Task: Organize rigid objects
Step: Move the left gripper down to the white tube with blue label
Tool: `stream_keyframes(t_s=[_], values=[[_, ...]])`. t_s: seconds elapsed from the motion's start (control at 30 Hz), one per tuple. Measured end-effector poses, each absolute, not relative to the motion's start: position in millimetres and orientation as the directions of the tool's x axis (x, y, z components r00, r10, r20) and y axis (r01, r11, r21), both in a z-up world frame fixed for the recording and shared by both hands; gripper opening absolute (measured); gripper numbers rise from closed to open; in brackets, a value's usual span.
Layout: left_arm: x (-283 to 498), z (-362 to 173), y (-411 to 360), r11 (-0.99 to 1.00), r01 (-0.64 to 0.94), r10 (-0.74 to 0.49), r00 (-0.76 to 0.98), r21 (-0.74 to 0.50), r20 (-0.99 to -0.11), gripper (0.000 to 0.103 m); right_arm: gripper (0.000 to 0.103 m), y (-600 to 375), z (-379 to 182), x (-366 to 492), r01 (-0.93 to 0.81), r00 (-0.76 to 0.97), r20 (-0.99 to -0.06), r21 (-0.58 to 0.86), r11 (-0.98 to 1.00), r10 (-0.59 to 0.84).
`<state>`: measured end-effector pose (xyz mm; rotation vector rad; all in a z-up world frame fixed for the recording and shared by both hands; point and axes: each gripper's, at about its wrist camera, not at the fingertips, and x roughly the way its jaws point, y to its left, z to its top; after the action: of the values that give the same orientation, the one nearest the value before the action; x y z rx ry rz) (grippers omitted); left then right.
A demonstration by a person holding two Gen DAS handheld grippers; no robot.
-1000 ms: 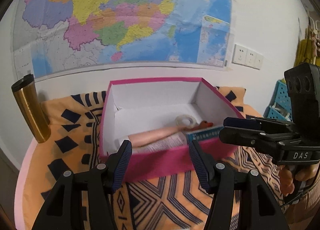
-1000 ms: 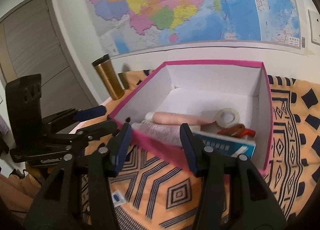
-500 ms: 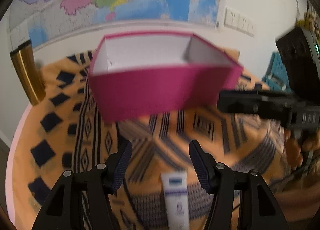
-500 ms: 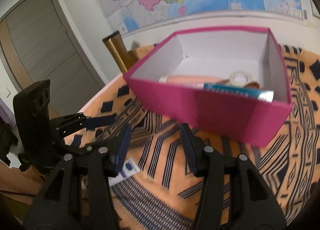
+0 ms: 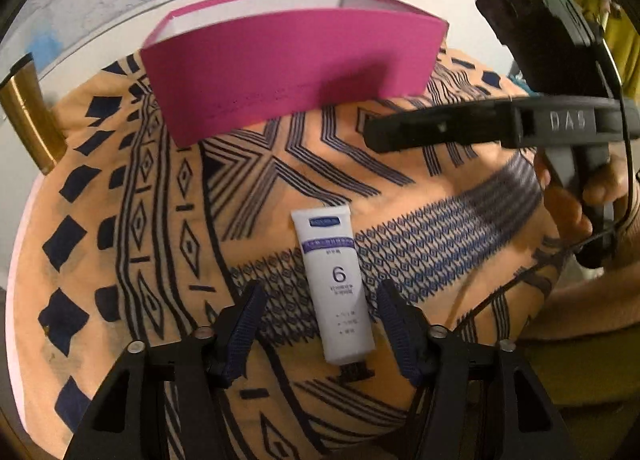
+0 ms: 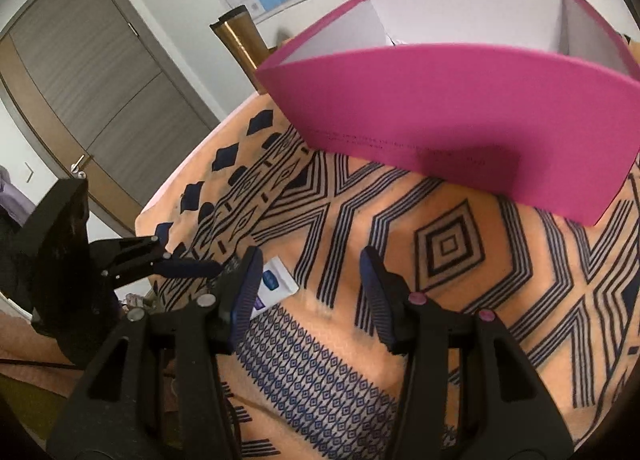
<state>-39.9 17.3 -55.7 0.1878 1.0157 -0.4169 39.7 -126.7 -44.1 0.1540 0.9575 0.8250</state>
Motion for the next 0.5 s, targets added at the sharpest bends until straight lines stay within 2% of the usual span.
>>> stream_keyframes(t_s=[0.17,0.5], values=[[-35.5,-58.3,12.3,0.901,0.432,-0.256,0.450,-0.042,-0.856,0.029,0.052,-131.1,-46.9,39.9,-0.543,0.306,-0.661,0.470,0.696,0.685],[2.3,-55.7,-1.2,0.914,0.401,-0.268,0.475,-0.064,-0.838,0.028,0.052,-146.6,-55.9,41.6,-0.493,0.316,-0.672,0.487,0.721,0.670]])
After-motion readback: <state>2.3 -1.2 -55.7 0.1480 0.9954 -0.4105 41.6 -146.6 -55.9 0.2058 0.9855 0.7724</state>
